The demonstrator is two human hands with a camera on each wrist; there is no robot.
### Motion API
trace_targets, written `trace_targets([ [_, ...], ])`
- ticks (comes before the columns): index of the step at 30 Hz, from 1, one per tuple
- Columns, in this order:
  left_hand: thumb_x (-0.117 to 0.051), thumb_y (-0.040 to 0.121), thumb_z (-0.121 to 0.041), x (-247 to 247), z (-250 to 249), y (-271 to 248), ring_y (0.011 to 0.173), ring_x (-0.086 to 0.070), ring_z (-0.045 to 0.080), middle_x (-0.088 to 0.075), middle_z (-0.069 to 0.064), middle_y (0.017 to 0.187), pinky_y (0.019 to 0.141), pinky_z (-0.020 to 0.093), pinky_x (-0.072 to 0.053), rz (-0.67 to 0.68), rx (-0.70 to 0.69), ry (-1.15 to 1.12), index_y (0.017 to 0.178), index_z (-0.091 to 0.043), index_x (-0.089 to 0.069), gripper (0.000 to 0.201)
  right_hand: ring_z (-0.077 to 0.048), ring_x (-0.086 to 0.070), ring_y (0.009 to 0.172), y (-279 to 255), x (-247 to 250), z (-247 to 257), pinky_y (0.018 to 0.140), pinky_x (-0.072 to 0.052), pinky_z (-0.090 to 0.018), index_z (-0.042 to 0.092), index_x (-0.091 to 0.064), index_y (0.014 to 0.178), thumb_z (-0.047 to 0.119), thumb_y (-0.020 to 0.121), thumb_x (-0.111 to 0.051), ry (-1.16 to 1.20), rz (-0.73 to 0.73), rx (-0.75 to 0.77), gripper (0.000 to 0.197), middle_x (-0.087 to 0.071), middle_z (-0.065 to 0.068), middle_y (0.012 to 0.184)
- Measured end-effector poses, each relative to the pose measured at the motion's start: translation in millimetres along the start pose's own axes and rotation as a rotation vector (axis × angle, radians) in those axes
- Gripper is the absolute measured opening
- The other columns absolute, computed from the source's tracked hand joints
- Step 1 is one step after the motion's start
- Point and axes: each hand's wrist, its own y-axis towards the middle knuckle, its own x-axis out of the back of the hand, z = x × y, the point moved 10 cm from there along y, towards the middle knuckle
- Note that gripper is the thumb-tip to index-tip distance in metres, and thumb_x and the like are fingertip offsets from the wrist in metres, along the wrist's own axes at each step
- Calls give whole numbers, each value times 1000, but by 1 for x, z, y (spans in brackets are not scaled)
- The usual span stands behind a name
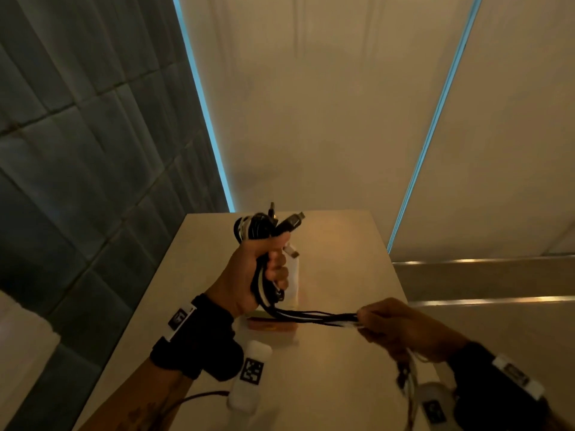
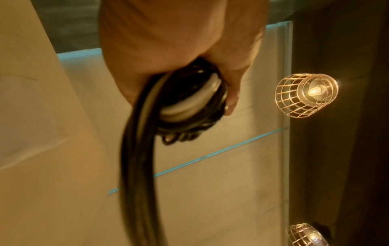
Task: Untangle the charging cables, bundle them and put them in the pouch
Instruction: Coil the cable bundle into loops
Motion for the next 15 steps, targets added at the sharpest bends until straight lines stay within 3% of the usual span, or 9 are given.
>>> trace_targets([
  [3,-68,77,-26,-4,20,-10,34,-34,7,-34,-4,45,41,22,-37,51,30,21,73,-9,-55,22,-12,-25,46,-10,20,40,41,-22,-24,11,-66,77,60,80,-62,-249,-29,35,50,-36,6,55],
  [5,-66,77,-27,-12,35,-18,35,-33,7,-32,-3,47,41,22,-34,98,54,84,85,-3,-62,25,-9,-33,45,-11,26,78,42,-29,-23,10,-69,77,51,90,-56,-487,-90,128,45,-42,7,55],
  [7,-70,79,-27,-23,47,-24,38,-32,7,-31,-2,50,43,22,-32,167,57,162,100,2,-64,36,-4,-40,47,-9,20,115,48,-34,-18,8,-71,78,43,90,-53,-660,-119,245,41,-48,5,56],
  [9,-74,79,-26,-38,55,-30,39,-37,7,-41,0,54,45,22,-33,248,49,230,115,7,-57,52,-3,-45,47,-2,11,140,52,-35,-12,9,-71,75,35,91,-55,-798,-149,329,34,-51,6,56],
  [10,-73,80,-22,-46,57,-33,44,-46,8,-54,4,63,48,22,-37,281,35,288,121,7,-53,55,-2,-48,48,2,6,148,53,-36,-10,10,-71,76,29,93,-57,-871,-158,361,29,-53,8,57],
  [12,-66,84,-9,-60,59,-38,77,-68,17,-67,12,100,69,23,-50,328,-12,418,130,0,-50,50,2,-55,55,12,-5,153,59,-38,-7,6,-73,84,20,94,-59,-996,-148,404,22,-60,12,65],
  [13,-65,83,-5,-62,60,-40,95,-67,22,-65,14,110,82,25,-50,338,-20,463,131,-4,-51,50,3,-57,58,16,-10,152,61,-40,-8,6,-74,88,19,94,-59,-1028,-133,409,20,-62,13,69],
  [15,-69,81,-6,-60,59,-41,103,-63,27,-65,14,111,93,33,-49,312,-26,537,129,-14,-53,51,0,-58,59,23,-13,146,61,-42,-11,6,-73,89,19,95,-58,-1059,-108,405,20,-61,13,70],
])
